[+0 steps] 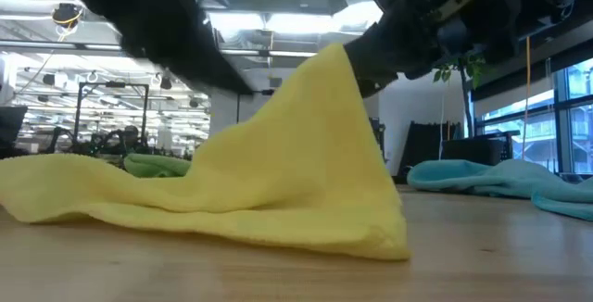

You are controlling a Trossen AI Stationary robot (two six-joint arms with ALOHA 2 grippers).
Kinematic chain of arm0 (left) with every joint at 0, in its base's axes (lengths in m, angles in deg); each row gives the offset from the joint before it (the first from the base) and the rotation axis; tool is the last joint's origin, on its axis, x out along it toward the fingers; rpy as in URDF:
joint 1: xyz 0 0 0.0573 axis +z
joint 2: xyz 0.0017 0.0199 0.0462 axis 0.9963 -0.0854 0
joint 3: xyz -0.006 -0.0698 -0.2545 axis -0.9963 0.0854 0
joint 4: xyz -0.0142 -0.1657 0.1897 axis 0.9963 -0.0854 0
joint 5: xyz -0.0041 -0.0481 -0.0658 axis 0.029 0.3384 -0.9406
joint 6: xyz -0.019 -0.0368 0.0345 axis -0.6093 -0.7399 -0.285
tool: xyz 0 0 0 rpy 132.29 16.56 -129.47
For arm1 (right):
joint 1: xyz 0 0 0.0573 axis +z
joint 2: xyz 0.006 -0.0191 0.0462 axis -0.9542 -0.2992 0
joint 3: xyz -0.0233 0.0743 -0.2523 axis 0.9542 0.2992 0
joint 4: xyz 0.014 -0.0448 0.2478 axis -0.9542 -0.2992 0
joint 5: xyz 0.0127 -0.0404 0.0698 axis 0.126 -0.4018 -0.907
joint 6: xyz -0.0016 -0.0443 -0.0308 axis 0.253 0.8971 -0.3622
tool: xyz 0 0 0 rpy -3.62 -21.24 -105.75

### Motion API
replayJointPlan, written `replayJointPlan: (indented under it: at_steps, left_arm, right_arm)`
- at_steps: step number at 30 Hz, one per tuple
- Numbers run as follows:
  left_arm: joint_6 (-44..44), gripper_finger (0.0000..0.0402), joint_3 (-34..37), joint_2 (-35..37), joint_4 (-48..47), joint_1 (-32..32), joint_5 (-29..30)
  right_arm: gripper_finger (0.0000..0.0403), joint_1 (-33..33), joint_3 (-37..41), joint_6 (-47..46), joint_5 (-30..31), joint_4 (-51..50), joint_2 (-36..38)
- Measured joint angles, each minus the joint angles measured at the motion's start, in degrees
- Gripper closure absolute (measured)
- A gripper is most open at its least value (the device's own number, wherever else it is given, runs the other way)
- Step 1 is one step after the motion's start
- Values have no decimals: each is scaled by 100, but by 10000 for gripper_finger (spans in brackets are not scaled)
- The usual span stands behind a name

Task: Fold microfiber towels
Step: Fold the yellow microfiber cloth

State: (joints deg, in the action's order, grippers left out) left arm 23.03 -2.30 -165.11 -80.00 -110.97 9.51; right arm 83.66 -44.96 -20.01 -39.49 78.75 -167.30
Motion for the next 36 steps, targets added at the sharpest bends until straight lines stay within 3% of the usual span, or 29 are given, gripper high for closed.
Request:
replayJointPlan:
  at_steps: [6, 10, 14, 19, 22, 25, 30, 33, 36]
  left_arm:
    - [-915, 202, 0, -374, -1071, 813, -760]
    - [-1040, 202, 0, -629, -1566, 1152, -1214]
    - [-1744, 202, -13, -563, -2771, 1426, -684]
    - [-3601, 202, 2, -267, -4791, 1602, 446]
    - [-4354, 202, 4, -88, -5421, 1619, 646]
    - [-4350, 202, 4, 133, -5436, 1580, 702]
    - [-3776, 202, 4, 529, -4823, 1372, 938]
    - [-2861, 202, 2, 801, -3899, 1146, 920]
    - [-1511, 202, 2, 1001, -2368, 794, 596]
  right_arm:
    - [396, 26, -2, -178, 17, -70, -1]
    - [397, 131, -4, -332, 42, -176, -1]
    - [397, 305, -4, -437, 325, -337, -1]
    - [397, 482, -4, -589, 482, -401, -1]
    - [397, 579, -4, -599, 697, -420, -1]
    - [397, 615, -7, -763, 1090, -576, -1]
    - [397, 606, -7, -1313, 2438, -1152, 17]
    - [397, 593, -7, -1536, 2941, -1359, 17]
    - [397, 552, -7, -1634, 3112, -1413, 17]
